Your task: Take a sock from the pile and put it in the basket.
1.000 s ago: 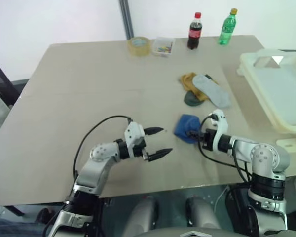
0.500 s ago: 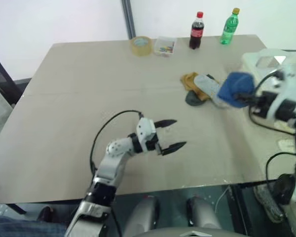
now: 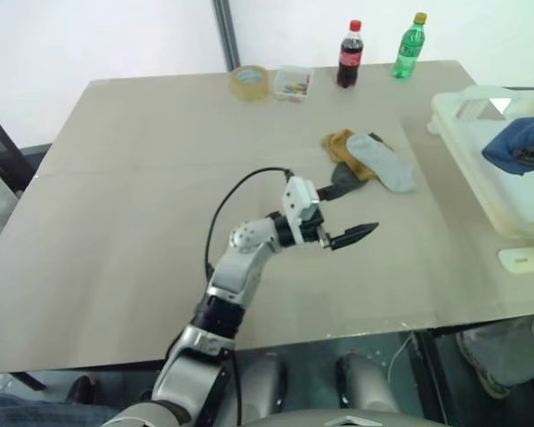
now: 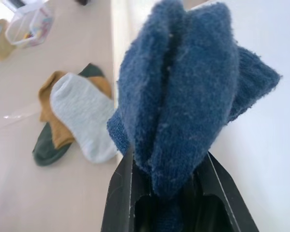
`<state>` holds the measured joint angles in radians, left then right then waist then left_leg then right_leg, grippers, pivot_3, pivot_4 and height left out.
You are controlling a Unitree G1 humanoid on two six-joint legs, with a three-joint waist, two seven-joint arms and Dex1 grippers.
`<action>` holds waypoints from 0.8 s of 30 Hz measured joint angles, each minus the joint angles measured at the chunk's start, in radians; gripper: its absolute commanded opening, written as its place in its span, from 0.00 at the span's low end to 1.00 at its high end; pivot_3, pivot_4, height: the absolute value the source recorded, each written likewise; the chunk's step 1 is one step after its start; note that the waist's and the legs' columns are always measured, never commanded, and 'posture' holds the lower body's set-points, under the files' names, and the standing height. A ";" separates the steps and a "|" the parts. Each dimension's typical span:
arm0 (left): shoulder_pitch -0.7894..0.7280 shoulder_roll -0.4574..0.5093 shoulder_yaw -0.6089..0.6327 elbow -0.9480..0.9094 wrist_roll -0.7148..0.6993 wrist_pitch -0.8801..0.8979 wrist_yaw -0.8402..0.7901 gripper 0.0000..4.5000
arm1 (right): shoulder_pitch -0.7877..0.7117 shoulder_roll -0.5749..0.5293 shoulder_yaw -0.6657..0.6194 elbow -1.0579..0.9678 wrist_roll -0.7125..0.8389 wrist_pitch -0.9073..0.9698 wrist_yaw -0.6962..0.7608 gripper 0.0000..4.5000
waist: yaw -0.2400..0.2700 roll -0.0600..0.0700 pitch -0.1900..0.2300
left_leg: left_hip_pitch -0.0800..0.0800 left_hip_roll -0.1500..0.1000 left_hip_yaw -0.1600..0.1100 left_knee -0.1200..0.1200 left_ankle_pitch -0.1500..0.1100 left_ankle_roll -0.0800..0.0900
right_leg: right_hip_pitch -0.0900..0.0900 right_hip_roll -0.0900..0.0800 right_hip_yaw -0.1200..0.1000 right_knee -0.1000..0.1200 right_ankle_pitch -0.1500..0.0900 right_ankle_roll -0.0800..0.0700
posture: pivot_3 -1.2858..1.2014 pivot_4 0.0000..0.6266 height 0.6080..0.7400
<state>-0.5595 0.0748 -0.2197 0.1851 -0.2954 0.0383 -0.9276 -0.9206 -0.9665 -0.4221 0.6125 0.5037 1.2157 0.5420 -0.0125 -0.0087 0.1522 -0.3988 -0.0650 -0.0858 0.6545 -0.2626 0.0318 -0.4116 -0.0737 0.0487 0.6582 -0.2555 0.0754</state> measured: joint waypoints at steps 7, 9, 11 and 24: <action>-0.025 -0.043 0.002 0.034 -0.012 0.028 0.015 1.00 | -0.106 0.000 0.021 0.317 -0.108 -0.209 -0.051 0.67 | -0.001 0.000 0.001 | -0.001 0.001 0.002 -0.001 0.002 -0.003 | -0.001 0.001 0.003 -0.002 0.000 0.000 | 0.52 0.24 1.00; -0.025 -0.049 0.011 0.034 -0.019 0.039 0.023 1.00 | -0.110 0.000 0.050 0.362 -0.141 -0.261 -0.038 0.89 | 0.000 0.000 0.001 | -0.001 0.001 0.002 -0.001 0.002 -0.003 | -0.001 0.001 0.003 -0.002 0.000 0.000 | 0.52 0.24 1.00; -0.024 -0.050 0.017 0.034 -0.022 0.043 0.037 1.00 | -0.104 -0.002 0.104 0.378 -0.184 -0.318 -0.004 0.97 | 0.000 0.000 0.001 | 0.000 0.001 0.003 0.000 0.002 -0.003 | -0.001 0.001 0.003 -0.001 0.000 0.000 | 0.52 0.24 1.00; 0.020 -0.035 0.014 0.019 -0.021 0.044 0.038 1.00 | 0.169 -0.155 0.375 -0.072 -0.416 -0.475 0.197 0.97 | -0.001 0.002 0.001 | 0.001 0.001 0.002 0.001 0.002 -0.003 | -0.001 0.001 0.003 0.000 0.000 0.000 | 0.52 0.24 1.00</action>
<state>-0.5398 0.0397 -0.2052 0.2045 -0.3167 0.0821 -0.8895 -0.7513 -1.1216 -0.0472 0.5404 0.0872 0.7410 0.7388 -0.0131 -0.0070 0.1530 -0.3983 -0.0641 -0.0836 0.6556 -0.2610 0.0288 -0.4127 -0.0726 0.0521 0.6586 -0.2555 0.0757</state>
